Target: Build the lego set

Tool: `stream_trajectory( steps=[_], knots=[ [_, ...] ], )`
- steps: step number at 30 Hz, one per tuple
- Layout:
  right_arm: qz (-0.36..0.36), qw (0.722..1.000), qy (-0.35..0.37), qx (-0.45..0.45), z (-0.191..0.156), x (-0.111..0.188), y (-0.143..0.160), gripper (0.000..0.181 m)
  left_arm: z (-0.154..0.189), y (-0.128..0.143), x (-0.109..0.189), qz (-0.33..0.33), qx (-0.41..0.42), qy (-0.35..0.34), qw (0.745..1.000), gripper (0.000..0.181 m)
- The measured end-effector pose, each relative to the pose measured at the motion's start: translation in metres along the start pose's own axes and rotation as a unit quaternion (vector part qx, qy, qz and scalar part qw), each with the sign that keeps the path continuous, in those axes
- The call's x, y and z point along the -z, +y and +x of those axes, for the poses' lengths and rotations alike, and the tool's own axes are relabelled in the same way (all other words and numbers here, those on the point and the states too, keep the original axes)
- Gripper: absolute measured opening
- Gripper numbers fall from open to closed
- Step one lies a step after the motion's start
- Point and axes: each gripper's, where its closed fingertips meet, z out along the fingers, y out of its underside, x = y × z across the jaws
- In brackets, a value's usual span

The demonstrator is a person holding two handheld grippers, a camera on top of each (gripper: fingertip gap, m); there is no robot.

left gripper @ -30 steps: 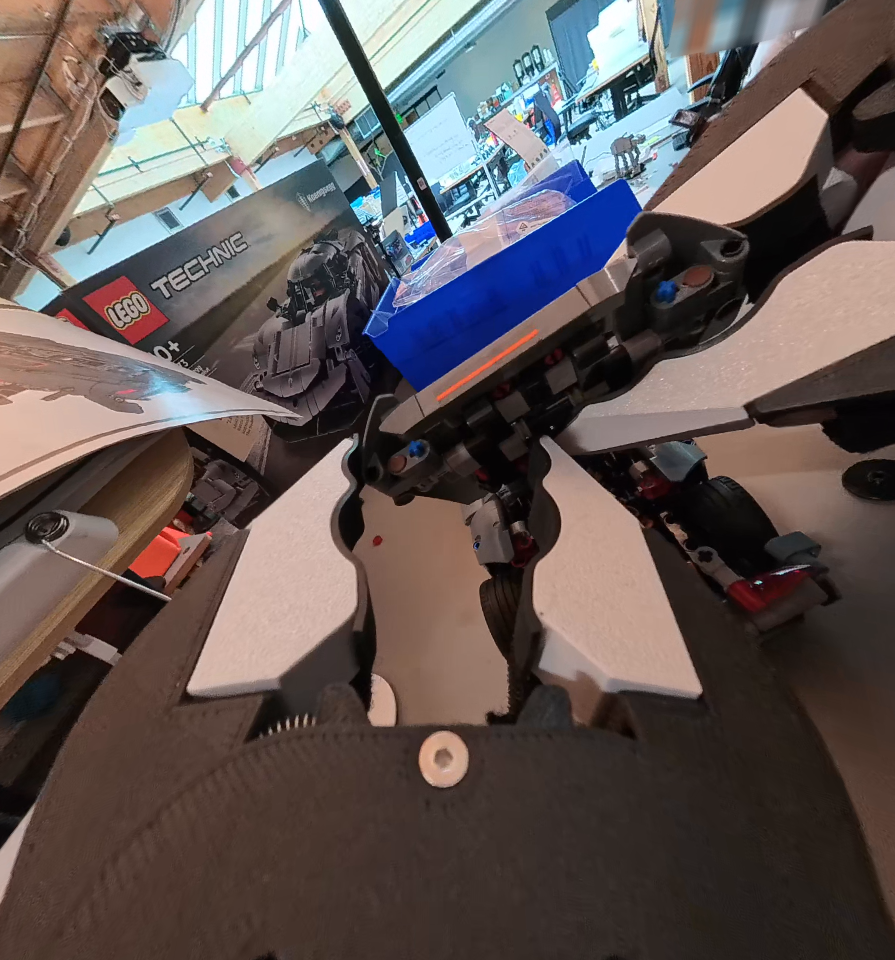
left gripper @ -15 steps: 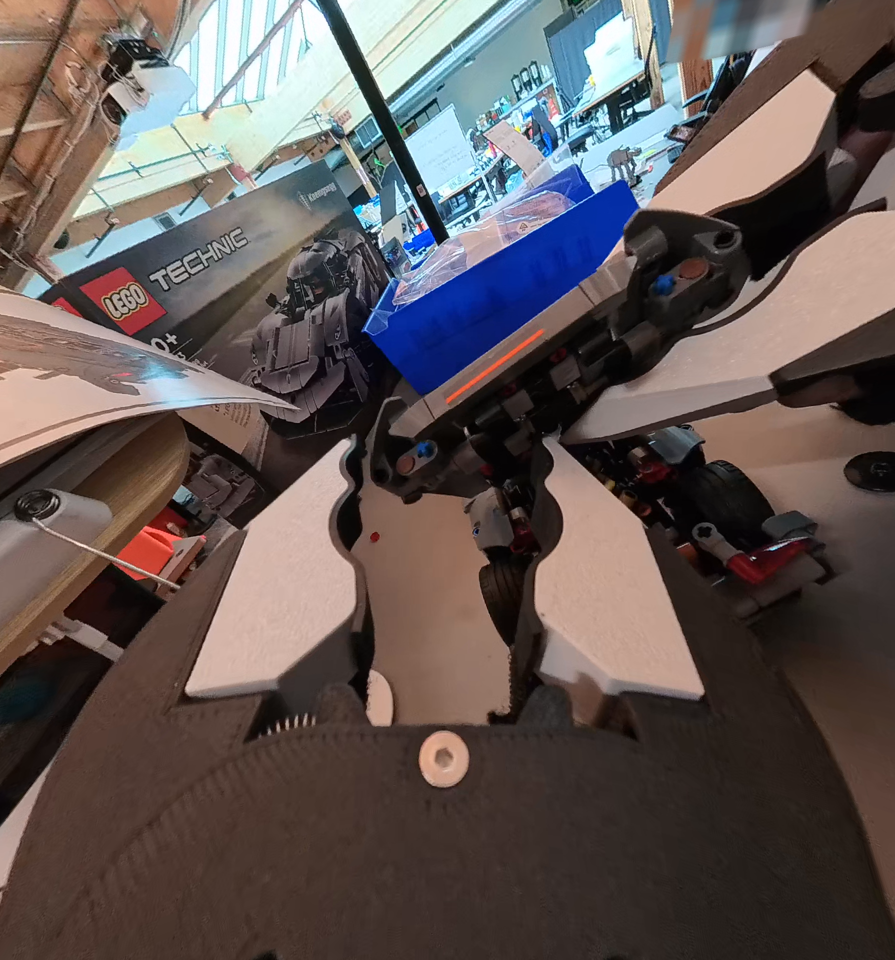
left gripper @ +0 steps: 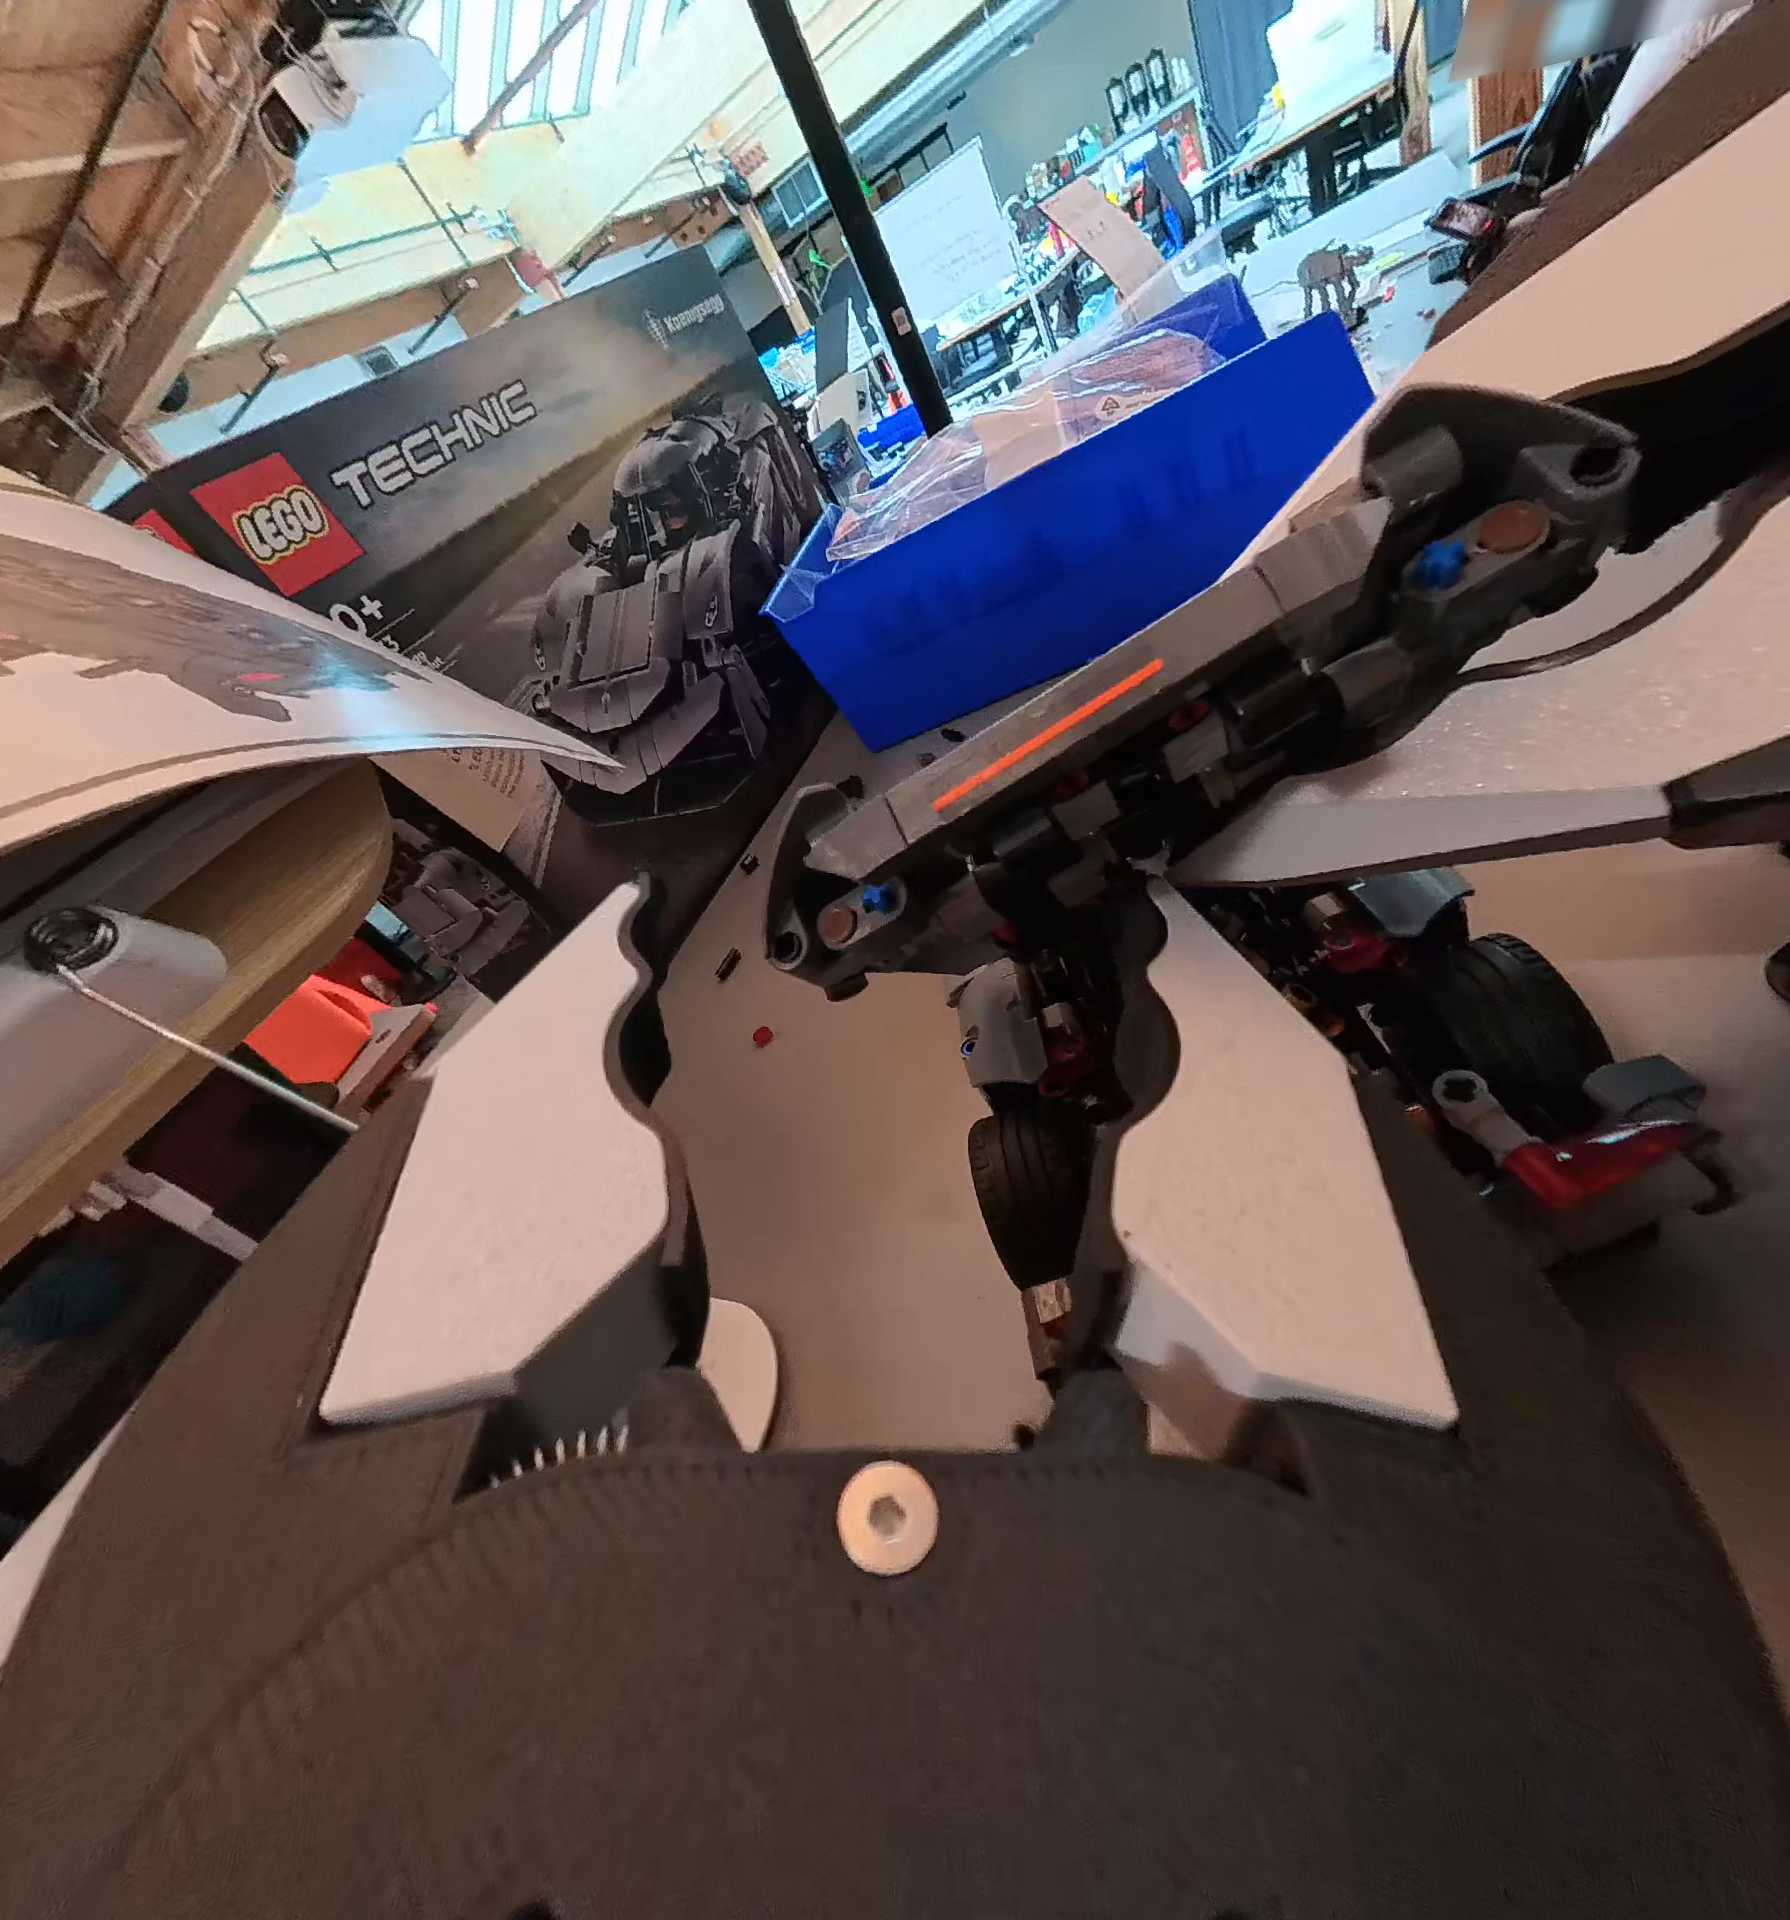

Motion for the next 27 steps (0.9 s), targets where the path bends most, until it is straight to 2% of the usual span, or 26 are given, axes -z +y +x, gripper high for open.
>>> stream_trajectory(
  steps=[10,16,27],
  knots=[
    [0.020,1.000,-0.016,-0.011,-0.004,0.001,-0.005,0.029,0.003,0.001,0.001,0.000,-0.024,0.002,1.000,0.064],
    [0.026,0.999,-0.024,-0.021,-0.004,0.000,-0.006,0.027,0.005,0.003,-0.001,0.002,-0.013,0.013,1.000,0.062],
    [0.035,0.999,-0.029,-0.007,-0.008,0.001,-0.010,0.032,0.004,0.009,0.002,0.004,-0.008,0.032,0.999,0.069]
  ],
)
